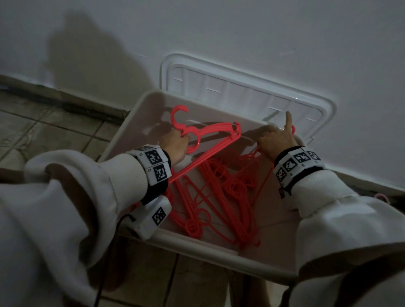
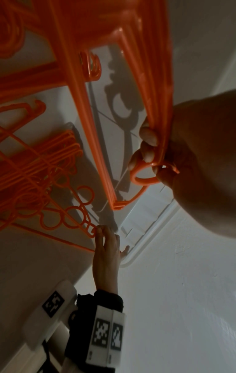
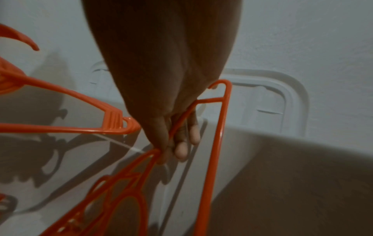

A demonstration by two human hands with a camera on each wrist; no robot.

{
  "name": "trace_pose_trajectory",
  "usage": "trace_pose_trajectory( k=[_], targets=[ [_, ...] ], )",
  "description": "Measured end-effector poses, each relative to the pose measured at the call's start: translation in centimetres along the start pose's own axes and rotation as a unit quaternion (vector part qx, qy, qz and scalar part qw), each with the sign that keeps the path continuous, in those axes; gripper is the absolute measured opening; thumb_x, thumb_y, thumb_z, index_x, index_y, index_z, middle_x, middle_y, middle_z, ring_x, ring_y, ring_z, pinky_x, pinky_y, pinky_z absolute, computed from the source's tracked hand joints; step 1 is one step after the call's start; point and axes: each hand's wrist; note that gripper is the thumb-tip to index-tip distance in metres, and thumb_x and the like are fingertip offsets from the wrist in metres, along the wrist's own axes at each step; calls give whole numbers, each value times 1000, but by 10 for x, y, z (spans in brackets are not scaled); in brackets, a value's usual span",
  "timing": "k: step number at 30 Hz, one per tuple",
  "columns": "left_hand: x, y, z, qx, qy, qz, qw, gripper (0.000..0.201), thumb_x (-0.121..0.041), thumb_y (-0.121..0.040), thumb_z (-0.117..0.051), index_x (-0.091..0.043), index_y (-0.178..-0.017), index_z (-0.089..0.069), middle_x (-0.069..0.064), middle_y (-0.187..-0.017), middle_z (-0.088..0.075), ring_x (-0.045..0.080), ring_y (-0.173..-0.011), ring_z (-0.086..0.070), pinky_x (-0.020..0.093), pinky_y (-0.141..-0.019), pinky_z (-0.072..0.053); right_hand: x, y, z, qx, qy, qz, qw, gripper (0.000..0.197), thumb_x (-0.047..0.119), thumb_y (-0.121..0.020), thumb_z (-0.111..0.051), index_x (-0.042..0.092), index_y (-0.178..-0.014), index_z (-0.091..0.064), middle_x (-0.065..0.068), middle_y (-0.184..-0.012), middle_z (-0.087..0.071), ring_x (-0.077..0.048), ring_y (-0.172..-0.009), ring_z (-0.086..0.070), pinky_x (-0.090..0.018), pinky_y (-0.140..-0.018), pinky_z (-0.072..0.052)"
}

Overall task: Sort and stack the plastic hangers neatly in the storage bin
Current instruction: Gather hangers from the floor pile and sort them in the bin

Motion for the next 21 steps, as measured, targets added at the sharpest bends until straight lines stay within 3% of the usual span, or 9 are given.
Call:
trace_pose_trajectory(
  k=[2, 5, 9, 15, 19, 21],
  targets=[
    [0, 0, 0, 0, -1, 0, 1000, 30, -18, -97, -40, 3, -108, -59, 27, -115, -59, 39, -107, -54, 38, -89, -39, -2, 2, 0, 19, 0, -2, 1000, 24, 30, -89, -48, 25, -105, -66, 5, -114, -62, -21, -129, -39, -65, -108, 5],
    [-1, 0, 0, 0, -1, 4, 1000, 31, -19, -98, -40, 1, -112, -59, 26, -117, -58, 39, -109, -53, 37, -91, -39, -3, 4, 1, 33, -31, -26, 999, 23, 28, -89, -46, 25, -101, -66, 4, -109, -64, -21, -122, -44, -56, -111, -7],
    [1, -1, -1, 4, -4, 8, 1000, 32, -21, -98, -40, 0, -114, -58, 26, -118, -58, 39, -110, -53, 37, -91, -39, -6, 7, 2, 2, -57, -36, 998, 25, 31, -92, -44, 32, -104, -65, 3, -106, -65, -19, -113, -50, -45, -105, -20],
    [1, 0, 0, 2, -7, 7, 1000, 32, -22, -98, -40, 0, -113, -59, 24, -118, -58, 38, -111, -53, 36, -92, -38, -9, 10, -2, 29, -20, -32, 999, 21, 32, -91, -48, 33, -101, -67, 8, -101, -68, -18, -115, -50, -50, -108, -13],
    [0, 2, 0, -5, -9, -8, 1000, 31, -21, -98, -41, 2, -106, -60, 25, -114, -60, 38, -108, -54, 36, -90, -39, -12, 11, 0, -7, -55, -2, 998, 23, 24, -92, -47, 28, -103, -67, 4, -104, -66, -18, -112, -50, -41, -97, -17],
    [-2, 4, 1, -7, -13, -12, 1000, 31, -20, -98, -41, 4, -103, -60, 27, -111, -60, 39, -105, -55, 36, -88, -39, -11, 13, 4, -26, -48, 5, 998, 24, 23, -91, -46, 30, -99, -67, 6, -101, -67, -16, -111, -49, -45, -104, -17]
  ],
)
Point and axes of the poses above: each hand's wrist, its own y-axis away from the middle knuckle, its own z-axis out of the back of the hand, x = y × z
